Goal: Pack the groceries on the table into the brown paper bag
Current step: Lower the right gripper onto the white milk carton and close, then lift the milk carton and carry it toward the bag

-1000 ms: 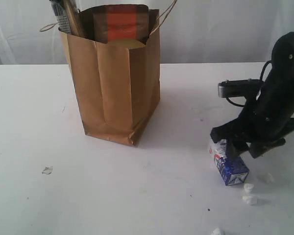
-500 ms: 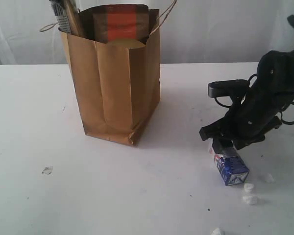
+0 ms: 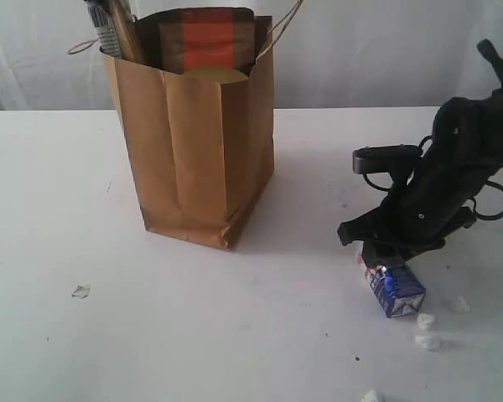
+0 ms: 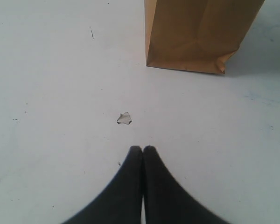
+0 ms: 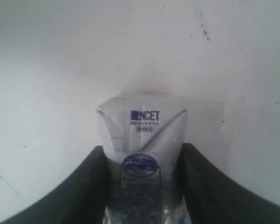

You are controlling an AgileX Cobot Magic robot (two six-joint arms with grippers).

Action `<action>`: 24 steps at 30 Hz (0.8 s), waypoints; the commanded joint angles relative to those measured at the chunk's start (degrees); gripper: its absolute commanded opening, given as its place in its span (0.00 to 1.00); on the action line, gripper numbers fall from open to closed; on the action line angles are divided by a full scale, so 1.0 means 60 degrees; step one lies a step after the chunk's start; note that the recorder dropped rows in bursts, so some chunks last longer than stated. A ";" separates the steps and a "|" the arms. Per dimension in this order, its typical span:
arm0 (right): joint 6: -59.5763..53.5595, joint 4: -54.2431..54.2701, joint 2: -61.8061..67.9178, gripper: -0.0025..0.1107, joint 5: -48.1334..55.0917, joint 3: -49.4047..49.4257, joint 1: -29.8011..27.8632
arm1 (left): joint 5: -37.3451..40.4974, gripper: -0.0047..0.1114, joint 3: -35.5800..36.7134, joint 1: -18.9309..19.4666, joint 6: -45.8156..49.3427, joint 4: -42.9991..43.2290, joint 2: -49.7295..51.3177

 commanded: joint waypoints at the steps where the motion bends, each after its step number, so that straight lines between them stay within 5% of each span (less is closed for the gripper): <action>1: -0.0122 -0.0117 0.0083 0.26 0.0050 0.0037 -0.0061 | 0.0024 0.04 0.0031 -0.0034 -0.0052 -0.0057 -0.0062; 7: -0.0099 -0.0099 -0.0023 0.17 0.0263 0.0037 -0.0061 | 0.0024 0.04 0.0031 -0.0034 -0.0052 -0.0057 -0.0062; 24: -0.0099 -0.0099 -0.2220 0.17 0.1770 -0.1084 -0.0061 | 0.0024 0.04 0.0031 -0.0034 -0.0052 -0.0057 -0.0062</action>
